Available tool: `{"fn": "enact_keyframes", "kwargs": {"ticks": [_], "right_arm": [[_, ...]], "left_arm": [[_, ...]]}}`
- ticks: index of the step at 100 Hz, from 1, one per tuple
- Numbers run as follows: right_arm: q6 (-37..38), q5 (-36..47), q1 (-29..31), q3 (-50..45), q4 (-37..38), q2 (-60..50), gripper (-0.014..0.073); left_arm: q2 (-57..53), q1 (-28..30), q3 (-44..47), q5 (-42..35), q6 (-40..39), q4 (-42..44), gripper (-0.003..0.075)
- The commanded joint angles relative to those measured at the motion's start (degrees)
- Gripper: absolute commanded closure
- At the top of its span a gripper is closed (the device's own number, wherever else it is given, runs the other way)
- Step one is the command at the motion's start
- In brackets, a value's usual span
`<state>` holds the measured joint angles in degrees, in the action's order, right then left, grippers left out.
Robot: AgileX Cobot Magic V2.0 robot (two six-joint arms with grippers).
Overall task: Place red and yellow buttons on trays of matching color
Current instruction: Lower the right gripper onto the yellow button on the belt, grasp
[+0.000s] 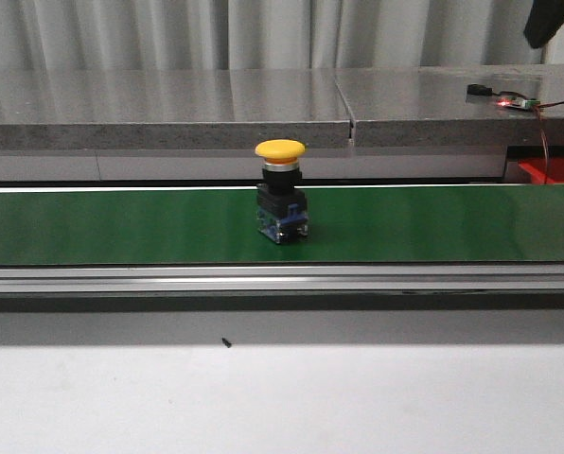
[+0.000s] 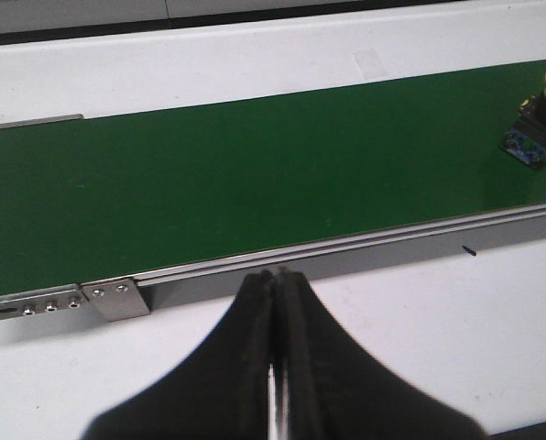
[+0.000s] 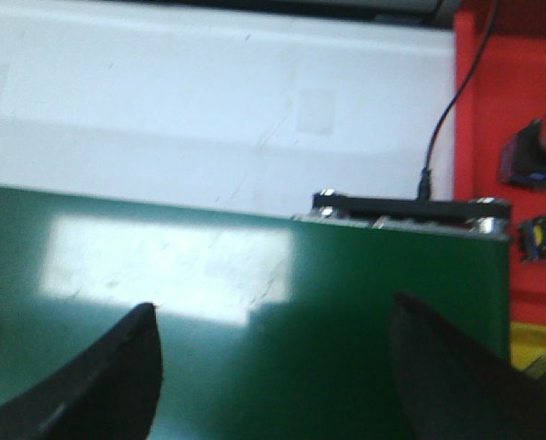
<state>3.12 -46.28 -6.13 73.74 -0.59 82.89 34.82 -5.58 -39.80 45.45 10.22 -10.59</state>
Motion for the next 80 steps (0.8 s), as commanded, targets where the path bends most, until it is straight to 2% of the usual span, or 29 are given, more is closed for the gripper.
{"fn": "enact_keyframes", "kwargs": {"ticks": [1,27,43,80], "right_arm": [[-0.6,-1.2,-2.6,0.9,0.6,-2.3,0.0067],[-2.2,-4.1,-10.1,0.4,-0.8,-2.3,0.0067],[-7.7,-4.7,-13.3,0.4,-3.3,-2.2,0.0067],[-19.0,-4.2,-16.4,0.4,-9.3,2.1,0.0067]], "left_arm": [[0.0,-0.4,-1.4,-3.7,-0.6,-1.1,0.0739],[0.0,-0.4,-1.4,-3.7,-0.6,-1.1,0.0739],[0.0,-0.4,-1.4,-3.7,-0.6,-1.1,0.0739],[0.0,-0.4,-1.4,-3.7,-0.6,-1.1,0.0739]]}}
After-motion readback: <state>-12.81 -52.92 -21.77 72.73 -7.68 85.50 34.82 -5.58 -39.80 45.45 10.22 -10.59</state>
